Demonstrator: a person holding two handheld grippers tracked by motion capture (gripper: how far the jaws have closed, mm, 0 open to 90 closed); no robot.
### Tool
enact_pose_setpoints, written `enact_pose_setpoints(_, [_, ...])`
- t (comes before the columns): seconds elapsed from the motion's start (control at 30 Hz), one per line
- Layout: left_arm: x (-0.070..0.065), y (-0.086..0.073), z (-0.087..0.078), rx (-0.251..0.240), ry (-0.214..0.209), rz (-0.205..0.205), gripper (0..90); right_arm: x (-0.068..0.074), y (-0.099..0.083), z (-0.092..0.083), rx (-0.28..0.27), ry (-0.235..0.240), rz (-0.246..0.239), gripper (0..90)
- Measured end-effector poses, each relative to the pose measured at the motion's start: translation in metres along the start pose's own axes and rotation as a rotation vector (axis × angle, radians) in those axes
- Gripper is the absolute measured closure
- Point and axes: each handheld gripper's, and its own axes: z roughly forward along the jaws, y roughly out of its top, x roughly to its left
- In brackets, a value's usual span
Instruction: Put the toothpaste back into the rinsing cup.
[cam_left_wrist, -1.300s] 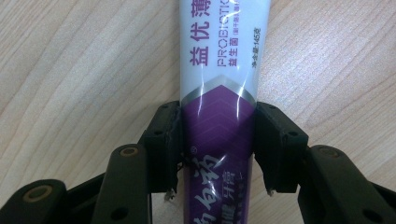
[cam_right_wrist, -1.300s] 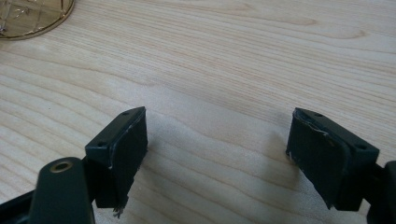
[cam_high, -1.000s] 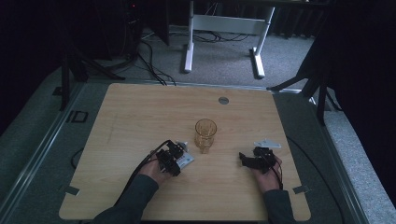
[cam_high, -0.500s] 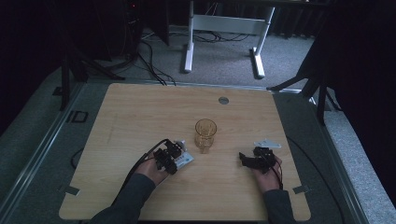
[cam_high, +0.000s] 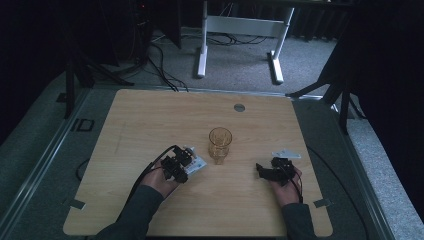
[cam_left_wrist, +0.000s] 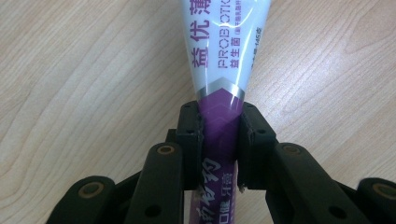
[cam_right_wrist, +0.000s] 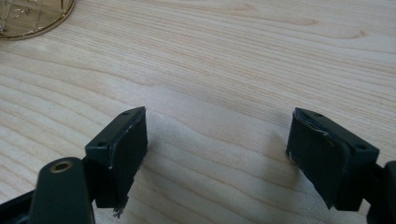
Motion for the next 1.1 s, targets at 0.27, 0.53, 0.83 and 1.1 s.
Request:
enact_pose_setpoints(0.27, [0.000, 0.000, -0.007, -0.022, 0.013, -0.001, 74.5, 0.000, 0.000, 0.000, 0.001, 0.000, 0.000, 19.9])
enact_pose_setpoints(0.53, [0.001, 0.001, -0.017, -0.052, 0.025, 0.000, 74.6, 0.000, 0.000, 0.000, 0.000, 0.000, 0.000, 19.9])
enact_pose_setpoints(0.83, [0.003, 0.001, -0.026, -0.097, 0.037, -0.012, 74.6, 0.000, 0.000, 0.000, 0.001, 0.000, -0.001, 19.9])
enact_pose_setpoints(1.1, [0.005, 0.004, -0.034, -0.140, 0.034, -0.029, 74.7, 0.000, 0.000, 0.000, 0.000, 0.000, 0.000, 19.9])
